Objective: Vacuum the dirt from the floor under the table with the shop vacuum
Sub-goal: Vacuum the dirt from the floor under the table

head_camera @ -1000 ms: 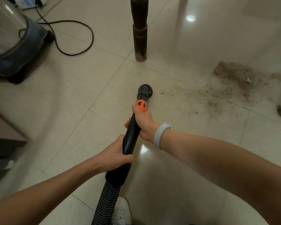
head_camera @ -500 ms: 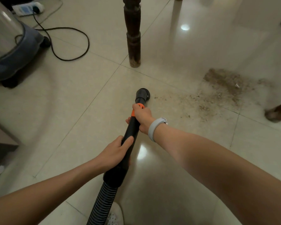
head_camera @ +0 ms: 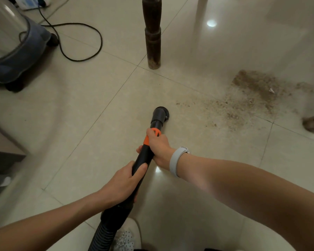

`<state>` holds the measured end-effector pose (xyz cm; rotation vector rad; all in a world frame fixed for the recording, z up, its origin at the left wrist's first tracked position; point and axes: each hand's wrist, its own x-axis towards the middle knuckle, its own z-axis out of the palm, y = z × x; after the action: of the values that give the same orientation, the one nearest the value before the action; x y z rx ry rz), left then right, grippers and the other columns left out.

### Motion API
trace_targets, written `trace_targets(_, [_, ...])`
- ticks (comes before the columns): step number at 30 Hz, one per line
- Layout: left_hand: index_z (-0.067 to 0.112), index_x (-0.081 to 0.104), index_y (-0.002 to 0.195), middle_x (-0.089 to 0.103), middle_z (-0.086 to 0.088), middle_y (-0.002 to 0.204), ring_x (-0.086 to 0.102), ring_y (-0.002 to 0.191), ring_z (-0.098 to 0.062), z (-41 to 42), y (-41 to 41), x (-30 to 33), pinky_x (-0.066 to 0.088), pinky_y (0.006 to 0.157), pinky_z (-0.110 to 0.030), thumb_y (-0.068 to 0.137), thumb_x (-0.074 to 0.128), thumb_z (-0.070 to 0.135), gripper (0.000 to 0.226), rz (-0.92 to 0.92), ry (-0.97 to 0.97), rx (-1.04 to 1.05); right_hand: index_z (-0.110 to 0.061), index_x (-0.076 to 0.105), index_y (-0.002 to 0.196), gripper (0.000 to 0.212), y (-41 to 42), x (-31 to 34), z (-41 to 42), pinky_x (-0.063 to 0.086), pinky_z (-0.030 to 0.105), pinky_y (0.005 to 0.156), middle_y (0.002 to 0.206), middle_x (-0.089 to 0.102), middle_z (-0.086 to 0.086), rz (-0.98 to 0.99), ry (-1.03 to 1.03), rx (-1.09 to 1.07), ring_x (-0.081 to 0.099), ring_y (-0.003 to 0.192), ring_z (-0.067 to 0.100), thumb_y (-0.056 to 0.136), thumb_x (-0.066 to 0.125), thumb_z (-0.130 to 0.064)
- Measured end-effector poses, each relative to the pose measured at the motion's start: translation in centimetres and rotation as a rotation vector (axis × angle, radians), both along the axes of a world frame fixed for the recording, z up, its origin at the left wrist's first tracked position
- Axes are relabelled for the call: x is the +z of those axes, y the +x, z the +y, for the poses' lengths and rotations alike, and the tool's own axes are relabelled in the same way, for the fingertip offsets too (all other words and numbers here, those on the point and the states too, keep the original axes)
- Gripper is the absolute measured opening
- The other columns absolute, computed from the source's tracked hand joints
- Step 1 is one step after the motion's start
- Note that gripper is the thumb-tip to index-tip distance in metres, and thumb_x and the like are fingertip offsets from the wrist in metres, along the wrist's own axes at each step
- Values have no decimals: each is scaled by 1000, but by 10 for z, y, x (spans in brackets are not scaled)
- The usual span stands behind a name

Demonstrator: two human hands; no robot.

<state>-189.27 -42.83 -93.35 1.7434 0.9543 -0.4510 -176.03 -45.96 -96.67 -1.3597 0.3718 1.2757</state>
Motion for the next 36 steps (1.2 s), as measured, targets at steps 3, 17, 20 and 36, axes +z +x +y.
trace_targets(3, [13, 46, 87, 60, -5, 56, 59, 43, -20, 8, 15, -1, 48, 46, -27, 96, 42, 45, 33, -20, 39, -84, -7, 40, 98, 20, 15, 1, -3, 52, 27, 47, 82, 50, 14, -35, -16, -43, 56, 55, 24, 98, 47, -26])
trace_targets(17, [10, 45, 89, 59, -10, 59, 60, 45, -25, 14, 57, -6, 50, 49, -31, 97, 39, 45, 36, -56, 46, -97, -5, 39, 101, 21, 51, 6, 9, 53, 40, 63, 77, 48, 12, -86, -19, -100, 55, 57, 26, 96, 49, -22])
trace_targets(20, [6, 47, 94, 61, -11, 60, 60, 45, -25, 5, 33, -7, 49, 49, -31, 96, 41, 45, 39, -41, 43, -87, -8, 42, 98, 19, 31, 1, -2, 54, 42, 69, 76, 50, 10, -65, -39, -52, 58, 61, 26, 96, 50, -25])
trace_targets(36, [19, 45, 88, 53, -2, 65, 57, 49, -15, -1, -49, -2, 49, 51, -30, 96, 45, 39, 21, 115, -151, -261, -13, 45, 90, 25, -34, -20, -28, 53, 49, 87, 83, 57, 8, -27, -278, 14, 65, 84, 31, 96, 45, -37])
